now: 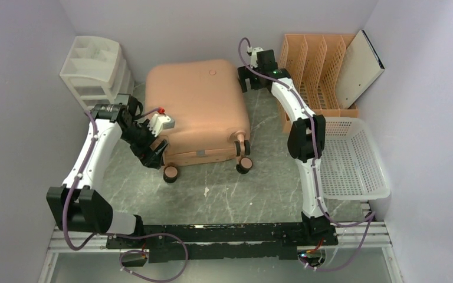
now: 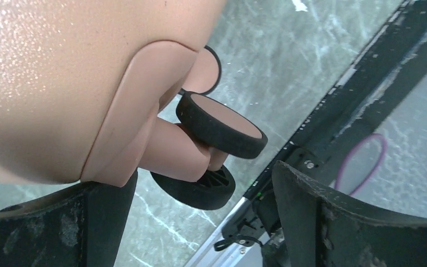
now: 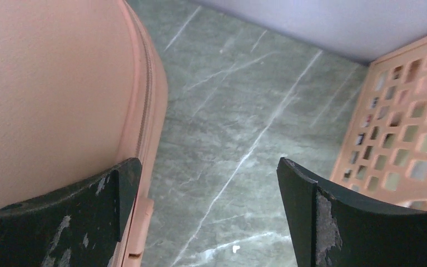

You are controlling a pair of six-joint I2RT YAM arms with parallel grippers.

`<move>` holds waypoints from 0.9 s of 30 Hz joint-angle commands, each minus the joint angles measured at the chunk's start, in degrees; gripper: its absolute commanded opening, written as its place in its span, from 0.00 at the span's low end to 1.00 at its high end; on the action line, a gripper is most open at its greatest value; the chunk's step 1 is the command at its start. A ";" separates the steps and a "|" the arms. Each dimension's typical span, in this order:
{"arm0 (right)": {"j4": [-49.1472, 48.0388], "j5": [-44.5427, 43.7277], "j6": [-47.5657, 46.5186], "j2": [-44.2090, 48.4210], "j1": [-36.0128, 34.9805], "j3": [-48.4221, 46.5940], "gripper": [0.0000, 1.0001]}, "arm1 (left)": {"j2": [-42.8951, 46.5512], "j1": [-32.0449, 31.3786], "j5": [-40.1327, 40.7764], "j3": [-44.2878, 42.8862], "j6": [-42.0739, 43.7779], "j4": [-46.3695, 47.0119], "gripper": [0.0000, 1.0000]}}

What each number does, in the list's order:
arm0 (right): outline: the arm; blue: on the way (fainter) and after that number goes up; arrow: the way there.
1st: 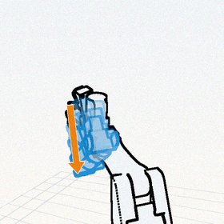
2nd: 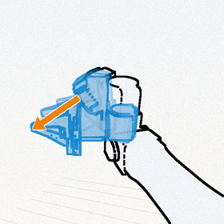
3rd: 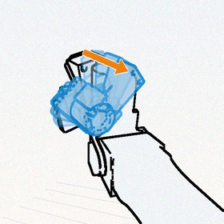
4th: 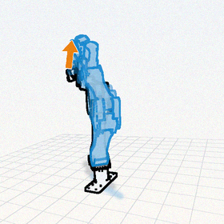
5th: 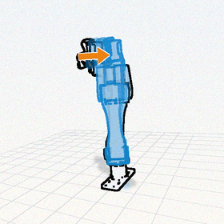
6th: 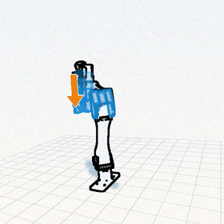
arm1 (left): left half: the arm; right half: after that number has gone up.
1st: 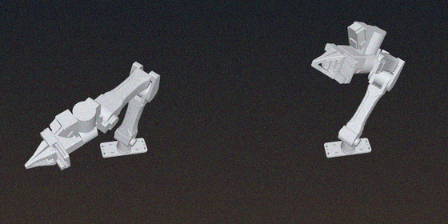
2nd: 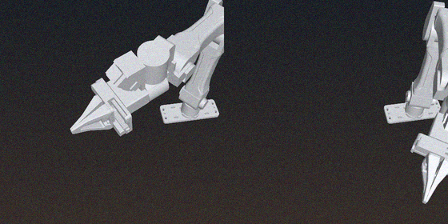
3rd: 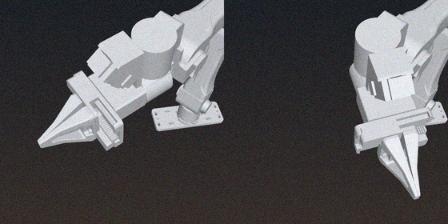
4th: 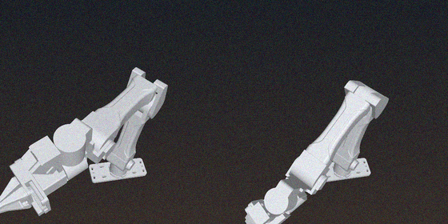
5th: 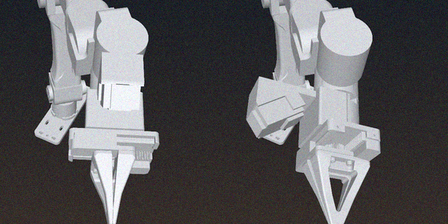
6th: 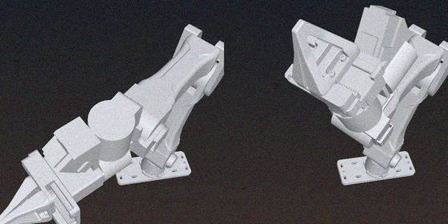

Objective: Open, take out, and arrange the luggage
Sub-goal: Adjust the luggage at the center of the board.

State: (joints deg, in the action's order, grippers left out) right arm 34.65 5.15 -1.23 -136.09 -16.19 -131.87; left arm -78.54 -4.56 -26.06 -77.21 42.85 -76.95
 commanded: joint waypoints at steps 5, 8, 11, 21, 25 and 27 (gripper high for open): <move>-4.03 -8.14 -3.24 14.07 -2.99 -0.90 1.00 | -6.98 -7.45 -24.28 -5.47 1.47 0.14 0.96; -1.26 -8.75 -5.21 22.07 -1.40 3.17 1.00 | -7.44 -11.39 -25.93 -6.16 -1.55 3.45 0.96; -0.12 -7.17 -7.72 32.53 -0.92 14.08 1.00 | -7.40 -14.38 -25.94 -7.98 -2.49 5.62 0.96; -1.51 3.39 -14.74 64.77 -0.97 53.63 1.00 | 6.90 -3.40 -14.59 1.69 -2.39 21.47 0.96; -1.21 7.31 -15.04 71.49 -0.96 59.36 1.00 | 8.84 -0.66 -12.61 10.63 3.98 22.72 0.97; -2.39 9.63 -14.58 74.02 -0.97 62.55 1.00 | 9.00 1.25 -13.52 13.72 7.03 22.55 0.94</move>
State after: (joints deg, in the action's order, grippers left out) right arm 34.17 8.84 -14.66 -67.20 -17.12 -72.69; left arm -68.82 -6.07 -40.34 -68.86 41.67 -57.41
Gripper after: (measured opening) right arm 0.997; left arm 0.965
